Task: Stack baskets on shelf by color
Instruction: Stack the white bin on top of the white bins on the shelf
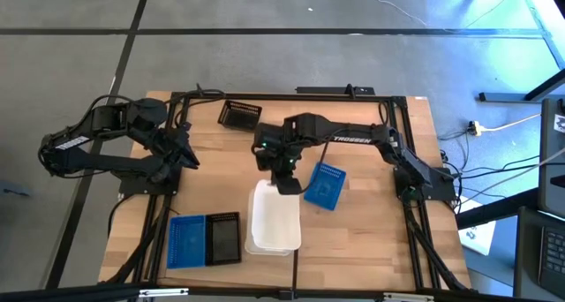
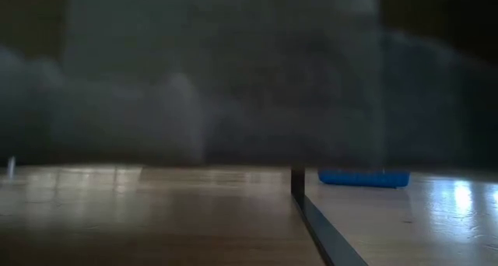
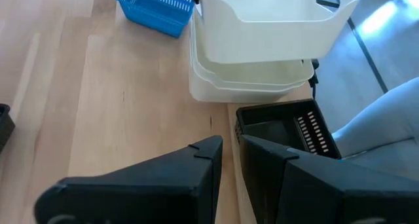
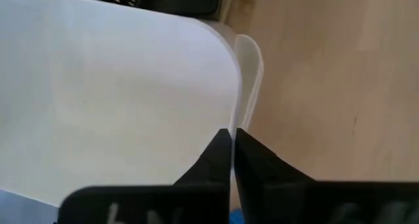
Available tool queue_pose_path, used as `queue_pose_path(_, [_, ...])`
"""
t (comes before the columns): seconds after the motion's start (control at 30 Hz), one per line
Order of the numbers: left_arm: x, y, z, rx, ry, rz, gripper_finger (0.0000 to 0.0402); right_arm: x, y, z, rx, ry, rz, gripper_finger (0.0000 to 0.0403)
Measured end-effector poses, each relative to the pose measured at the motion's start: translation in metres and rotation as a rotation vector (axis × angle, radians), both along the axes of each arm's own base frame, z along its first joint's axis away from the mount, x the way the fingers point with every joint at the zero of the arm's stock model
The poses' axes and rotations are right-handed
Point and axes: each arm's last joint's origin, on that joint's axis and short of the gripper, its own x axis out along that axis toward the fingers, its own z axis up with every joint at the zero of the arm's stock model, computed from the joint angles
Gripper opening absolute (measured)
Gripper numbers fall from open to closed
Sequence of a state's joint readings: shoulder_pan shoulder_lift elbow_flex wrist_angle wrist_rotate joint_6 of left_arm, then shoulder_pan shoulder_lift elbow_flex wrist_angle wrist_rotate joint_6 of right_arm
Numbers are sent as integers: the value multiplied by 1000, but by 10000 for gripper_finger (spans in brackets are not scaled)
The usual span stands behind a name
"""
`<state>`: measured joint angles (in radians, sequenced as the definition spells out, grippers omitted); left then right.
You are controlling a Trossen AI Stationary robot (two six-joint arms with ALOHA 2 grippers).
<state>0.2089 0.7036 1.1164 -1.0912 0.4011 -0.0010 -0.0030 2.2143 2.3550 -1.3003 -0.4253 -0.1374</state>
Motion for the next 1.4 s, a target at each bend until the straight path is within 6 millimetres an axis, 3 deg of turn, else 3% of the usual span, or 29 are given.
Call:
queue_pose_path(0.4, [0,0,0,-15,4,11,47,0,9,-1,5,18,-6,58])
queue_pose_path(0.73, [0,0,0,-15,4,11,47,0,17,0,148,54,-8,57])
queue_pose_path(0.97, [0,0,0,-15,4,11,47,0,30,0,134,22,49,51])
queue_pose_path(1.4, [0,0,0,-14,4,11,47,-9,25,20,109,-11,-26,52])
